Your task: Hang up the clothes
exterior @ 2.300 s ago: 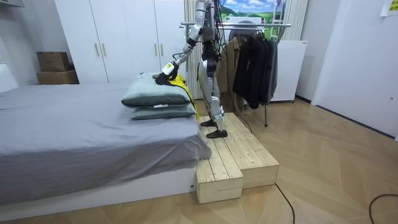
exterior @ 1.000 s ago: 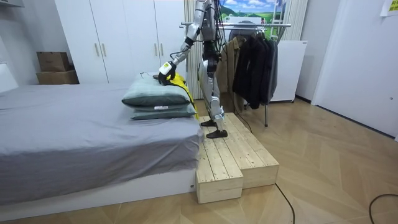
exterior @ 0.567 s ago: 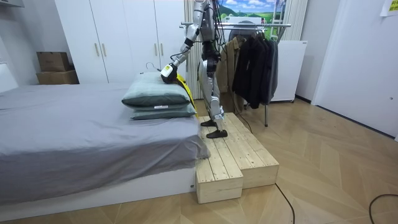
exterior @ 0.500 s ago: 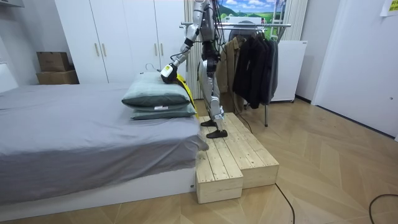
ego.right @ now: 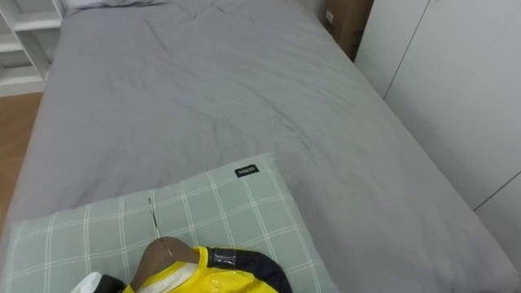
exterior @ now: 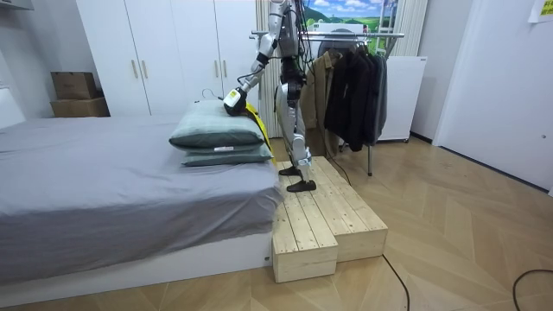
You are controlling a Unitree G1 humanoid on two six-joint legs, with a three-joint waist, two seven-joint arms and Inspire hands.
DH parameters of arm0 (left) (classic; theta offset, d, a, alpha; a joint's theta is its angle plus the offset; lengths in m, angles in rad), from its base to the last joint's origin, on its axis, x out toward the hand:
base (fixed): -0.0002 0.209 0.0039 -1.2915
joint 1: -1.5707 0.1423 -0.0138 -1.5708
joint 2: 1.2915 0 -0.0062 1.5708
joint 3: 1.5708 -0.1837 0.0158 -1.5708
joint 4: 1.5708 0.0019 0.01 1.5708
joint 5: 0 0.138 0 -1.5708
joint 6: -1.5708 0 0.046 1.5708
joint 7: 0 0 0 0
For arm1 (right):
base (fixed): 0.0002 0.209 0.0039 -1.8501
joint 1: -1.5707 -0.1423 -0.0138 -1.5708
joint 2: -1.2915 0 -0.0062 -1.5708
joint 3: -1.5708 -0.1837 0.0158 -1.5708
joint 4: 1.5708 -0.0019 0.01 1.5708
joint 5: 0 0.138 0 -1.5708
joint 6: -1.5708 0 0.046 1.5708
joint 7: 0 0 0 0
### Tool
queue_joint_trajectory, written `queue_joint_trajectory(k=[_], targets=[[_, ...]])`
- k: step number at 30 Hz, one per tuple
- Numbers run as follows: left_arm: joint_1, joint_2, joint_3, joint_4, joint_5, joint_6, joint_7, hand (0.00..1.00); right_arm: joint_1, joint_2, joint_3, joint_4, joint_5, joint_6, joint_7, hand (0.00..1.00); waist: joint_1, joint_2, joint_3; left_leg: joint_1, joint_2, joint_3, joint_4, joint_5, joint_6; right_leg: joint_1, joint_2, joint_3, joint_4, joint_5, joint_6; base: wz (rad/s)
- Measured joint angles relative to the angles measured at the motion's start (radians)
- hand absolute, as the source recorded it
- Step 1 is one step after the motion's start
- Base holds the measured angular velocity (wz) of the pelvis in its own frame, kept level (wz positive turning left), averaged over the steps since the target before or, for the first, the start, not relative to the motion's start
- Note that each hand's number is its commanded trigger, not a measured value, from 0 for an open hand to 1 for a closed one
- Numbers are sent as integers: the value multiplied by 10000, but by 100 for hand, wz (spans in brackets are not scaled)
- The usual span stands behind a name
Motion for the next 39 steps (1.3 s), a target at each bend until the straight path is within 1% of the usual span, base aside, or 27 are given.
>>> queue_joint_trajectory(k=[5,13,14,16,18,21,23,26,30,32,33,35,39], targets=[[10,-164,0,-8,-95,2,167,100,18,-34,7,0,-12,0,-10,0,52,39,11,102,-1,-5,-20,0,0,93,-1,-20,-6,0,0,0],[61,-179,3,-41,-139,-26,330,100,38,-53,4,0,-71,-24,20,0,36,70,6,286,2,2,-75,2,-1,215,1,-40,-5,0,0,0],[63,-179,2,-81,-318,-27,334,100,53,-61,3,-1,-70,-29,15,0,42,102,22,342,11,-1,-108,2,-1,307,9,-63,-7,0,0,0],[63,-178,3,-245,-546,-29,351,100,53,-94,2,-2,-77,-51,0,0,42,150,27,393,4,-1,-106,2,-1,368,1,-63,-16,0,0,0],[144,-150,-11,-583,-802,-28,356,100,92,-113,2,-11,-74,-92,-20,0,41,173,22,452,1,-3,-103,2,-1,421,1,-59,-10,0,1,0],[415,-105,-11,-1661,-903,-24,360,100,192,-121,-42,-28,-91,-227,-9,0,33,179,18,511,1,-44,-101,2,-1,506,0,-68,-11,-1,1,5],[444,-77,19,-2254,-903,-121,359,100,211,-113,-173,-16,-142,-256,23,0,44,179,18,630,2,-67,-102,2,-1,635,-1,-73,-20,-1,1,2],[451,1,18,-2564,-1008,-299,345,100,342,-72,-440,-16,-122,-355,41,0,34,192,10,874,4,-39,-104,1,-1,870,5,-47,-37,-1,2,-1],[558,254,16,-3120,-1093,-315,337,100,522,-89,-735,-28,-61,-362,246,0,23,211,-5,982,1,1,-93,1,-1,979,3,-39,-43,-1,2,-3],[739,415,17,-3742,-1100,-320,339,100,685,-92,-919,-29,54,-353,256,0,30,261,-45,1043,-2,-3,-85,1,-1,1046,0,-67,-38,-1,2,0],[799,448,17,-3925,-1099,-320,341,100,704,-93,-978,-28,69,-349,257,0,19,280,-59,1054,-3,-6,-76,1,-1,1063,-2,-72,-39,-1,2,0],[1051,556,13,-4744,-1184,-321,343,100,743,-92,-1205,-29,82,-346,346,0,-6,328,-88,1148,-8,-10,-61,1,-1,1165,-8,-69,-44,-1,2,0],[1112,592,13,-5351,-1269,-335,379,100,797,-135,-1220,-49,75,-340,452,0,-34,375,-122,1294,-8,-29,-16,1,-1,1399,-11,-56,-130,-4,6,2]])
